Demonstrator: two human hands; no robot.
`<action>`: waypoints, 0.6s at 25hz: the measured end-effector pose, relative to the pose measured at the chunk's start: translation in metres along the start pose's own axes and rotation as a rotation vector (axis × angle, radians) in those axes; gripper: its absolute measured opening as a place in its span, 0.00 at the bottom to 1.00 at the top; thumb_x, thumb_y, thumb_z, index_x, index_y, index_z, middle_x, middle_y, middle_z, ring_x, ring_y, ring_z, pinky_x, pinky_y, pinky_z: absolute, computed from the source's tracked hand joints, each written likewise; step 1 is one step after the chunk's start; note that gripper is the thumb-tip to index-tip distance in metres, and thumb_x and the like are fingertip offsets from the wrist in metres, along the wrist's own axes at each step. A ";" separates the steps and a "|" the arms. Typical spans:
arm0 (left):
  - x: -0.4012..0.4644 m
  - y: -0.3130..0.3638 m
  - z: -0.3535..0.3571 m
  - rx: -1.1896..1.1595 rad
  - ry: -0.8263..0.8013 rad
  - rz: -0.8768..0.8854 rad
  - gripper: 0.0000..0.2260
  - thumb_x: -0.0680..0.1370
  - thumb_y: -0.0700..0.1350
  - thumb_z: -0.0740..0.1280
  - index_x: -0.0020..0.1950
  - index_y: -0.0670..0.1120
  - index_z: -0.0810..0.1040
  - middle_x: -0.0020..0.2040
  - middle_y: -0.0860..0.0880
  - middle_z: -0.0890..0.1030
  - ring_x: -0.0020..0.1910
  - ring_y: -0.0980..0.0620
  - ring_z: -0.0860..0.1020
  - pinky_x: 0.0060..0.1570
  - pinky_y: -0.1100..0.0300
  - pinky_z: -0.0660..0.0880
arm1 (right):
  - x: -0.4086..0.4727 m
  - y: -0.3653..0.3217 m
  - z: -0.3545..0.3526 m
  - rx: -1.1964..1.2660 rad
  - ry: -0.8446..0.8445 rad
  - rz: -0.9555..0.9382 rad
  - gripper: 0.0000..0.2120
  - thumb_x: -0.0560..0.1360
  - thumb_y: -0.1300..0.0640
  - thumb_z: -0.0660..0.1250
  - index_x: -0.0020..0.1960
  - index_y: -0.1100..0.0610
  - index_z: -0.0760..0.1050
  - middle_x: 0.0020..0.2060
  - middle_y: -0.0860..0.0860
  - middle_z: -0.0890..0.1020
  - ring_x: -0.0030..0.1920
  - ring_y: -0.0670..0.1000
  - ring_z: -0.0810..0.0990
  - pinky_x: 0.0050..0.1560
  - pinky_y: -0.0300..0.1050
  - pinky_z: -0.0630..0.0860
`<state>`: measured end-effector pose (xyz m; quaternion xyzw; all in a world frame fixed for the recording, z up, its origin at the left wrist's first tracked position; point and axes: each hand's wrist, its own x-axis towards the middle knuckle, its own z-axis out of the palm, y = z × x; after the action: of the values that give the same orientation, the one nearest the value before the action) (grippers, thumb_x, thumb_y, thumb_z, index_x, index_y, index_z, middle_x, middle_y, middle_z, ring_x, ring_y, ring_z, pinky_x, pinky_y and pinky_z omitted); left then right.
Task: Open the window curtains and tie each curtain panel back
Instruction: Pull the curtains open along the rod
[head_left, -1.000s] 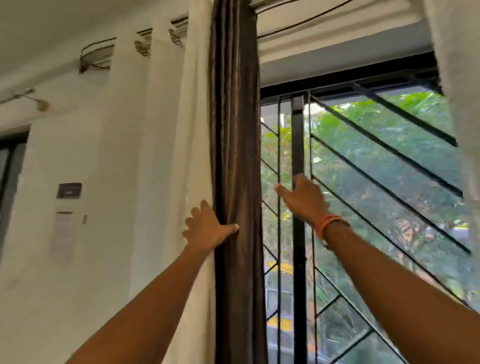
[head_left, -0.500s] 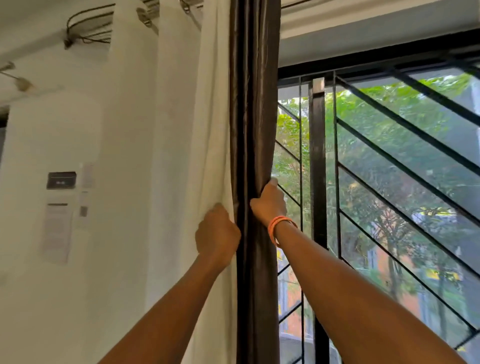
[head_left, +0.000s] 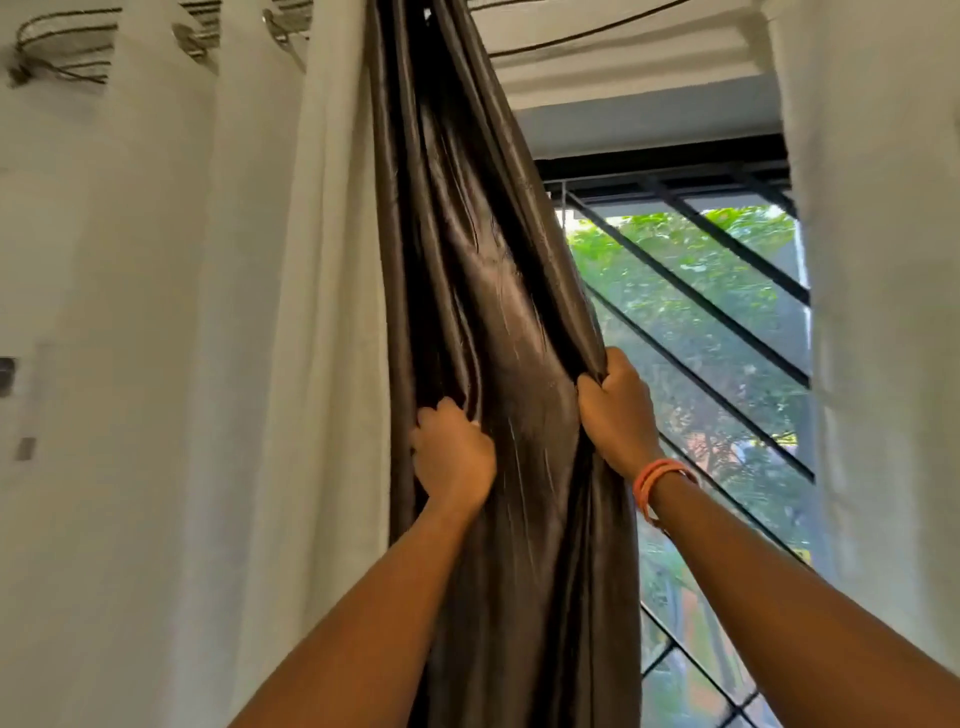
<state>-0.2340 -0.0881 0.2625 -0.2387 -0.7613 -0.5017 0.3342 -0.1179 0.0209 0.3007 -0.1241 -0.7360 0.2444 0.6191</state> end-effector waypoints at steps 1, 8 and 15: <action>0.001 0.009 0.004 -0.178 -0.050 -0.042 0.09 0.79 0.45 0.64 0.54 0.41 0.80 0.50 0.42 0.80 0.52 0.41 0.78 0.48 0.52 0.75 | 0.001 0.000 -0.010 -0.071 0.025 -0.020 0.12 0.78 0.52 0.62 0.58 0.57 0.68 0.43 0.55 0.79 0.45 0.62 0.79 0.40 0.51 0.73; -0.039 0.079 0.013 -0.746 -0.355 0.253 0.11 0.72 0.29 0.59 0.37 0.40 0.77 0.34 0.45 0.80 0.30 0.61 0.74 0.31 0.60 0.70 | 0.018 -0.039 -0.017 -0.002 -0.170 0.160 0.58 0.60 0.24 0.69 0.78 0.52 0.51 0.69 0.56 0.74 0.66 0.60 0.75 0.67 0.57 0.69; 0.003 0.021 -0.038 -0.206 0.105 0.076 0.29 0.70 0.60 0.70 0.69 0.54 0.71 0.70 0.46 0.65 0.70 0.45 0.63 0.69 0.46 0.62 | 0.052 -0.058 -0.021 -0.031 -0.217 0.044 0.10 0.69 0.65 0.66 0.50 0.62 0.77 0.41 0.56 0.79 0.44 0.59 0.80 0.42 0.46 0.76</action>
<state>-0.2114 -0.1154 0.2879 -0.2736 -0.6776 -0.5761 0.3662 -0.1014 0.0010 0.3766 -0.1225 -0.7995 0.2587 0.5281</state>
